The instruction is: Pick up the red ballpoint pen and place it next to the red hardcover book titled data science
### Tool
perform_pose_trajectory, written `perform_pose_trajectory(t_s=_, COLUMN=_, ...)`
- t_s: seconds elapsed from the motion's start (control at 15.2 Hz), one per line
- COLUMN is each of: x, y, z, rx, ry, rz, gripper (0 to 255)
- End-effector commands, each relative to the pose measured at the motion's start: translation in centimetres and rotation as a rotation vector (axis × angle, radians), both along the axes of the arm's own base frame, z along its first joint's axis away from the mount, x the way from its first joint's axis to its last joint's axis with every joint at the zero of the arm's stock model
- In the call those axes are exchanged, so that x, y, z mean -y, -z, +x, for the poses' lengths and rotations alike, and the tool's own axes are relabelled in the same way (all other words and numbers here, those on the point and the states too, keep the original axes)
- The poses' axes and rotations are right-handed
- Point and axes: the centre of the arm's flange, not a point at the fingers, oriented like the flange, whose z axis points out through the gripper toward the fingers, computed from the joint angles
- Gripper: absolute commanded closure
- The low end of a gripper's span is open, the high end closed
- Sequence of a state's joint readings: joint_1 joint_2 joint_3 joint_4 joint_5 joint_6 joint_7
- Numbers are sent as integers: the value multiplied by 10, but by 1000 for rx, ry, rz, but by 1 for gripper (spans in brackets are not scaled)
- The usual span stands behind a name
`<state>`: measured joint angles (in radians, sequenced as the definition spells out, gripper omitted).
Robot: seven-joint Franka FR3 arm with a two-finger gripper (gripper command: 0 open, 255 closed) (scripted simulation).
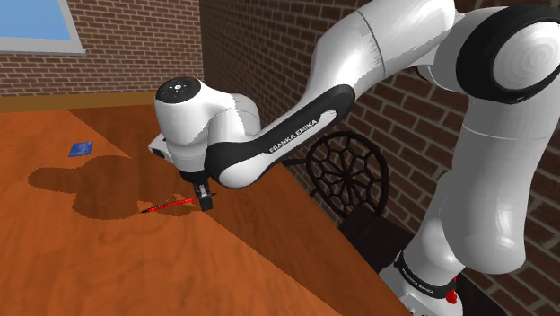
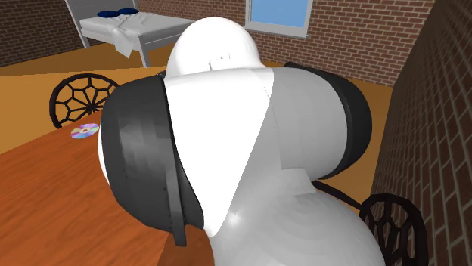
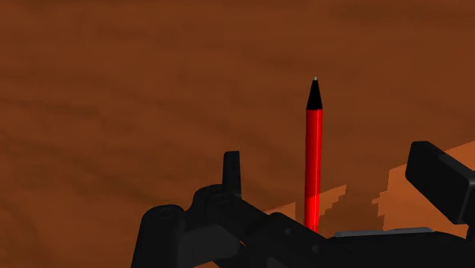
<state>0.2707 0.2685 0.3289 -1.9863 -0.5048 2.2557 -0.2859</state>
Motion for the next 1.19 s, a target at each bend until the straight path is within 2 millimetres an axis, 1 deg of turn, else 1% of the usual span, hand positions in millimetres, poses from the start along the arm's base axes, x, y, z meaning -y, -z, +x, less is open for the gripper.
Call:
perform_pose_trajectory(t_s=0.0, x=0, y=4, z=1, rx=0, ry=0, rz=0, gripper=0)
perform_pose_trajectory(t_s=0.4, x=0, y=4, z=1, rx=0, ry=0, rz=0, gripper=0)
perform_pose_trajectory(t_s=0.46, x=0, y=4, z=1, rx=0, ry=0, rz=0, gripper=255)
perform_pose_trajectory(t_s=1.06, x=0, y=4, z=1, rx=0, ry=0, rz=0, gripper=255)
perform_pose_trajectory(t_s=1.12, x=0, y=-1, z=1, rx=0, ry=0, rz=0, gripper=255)
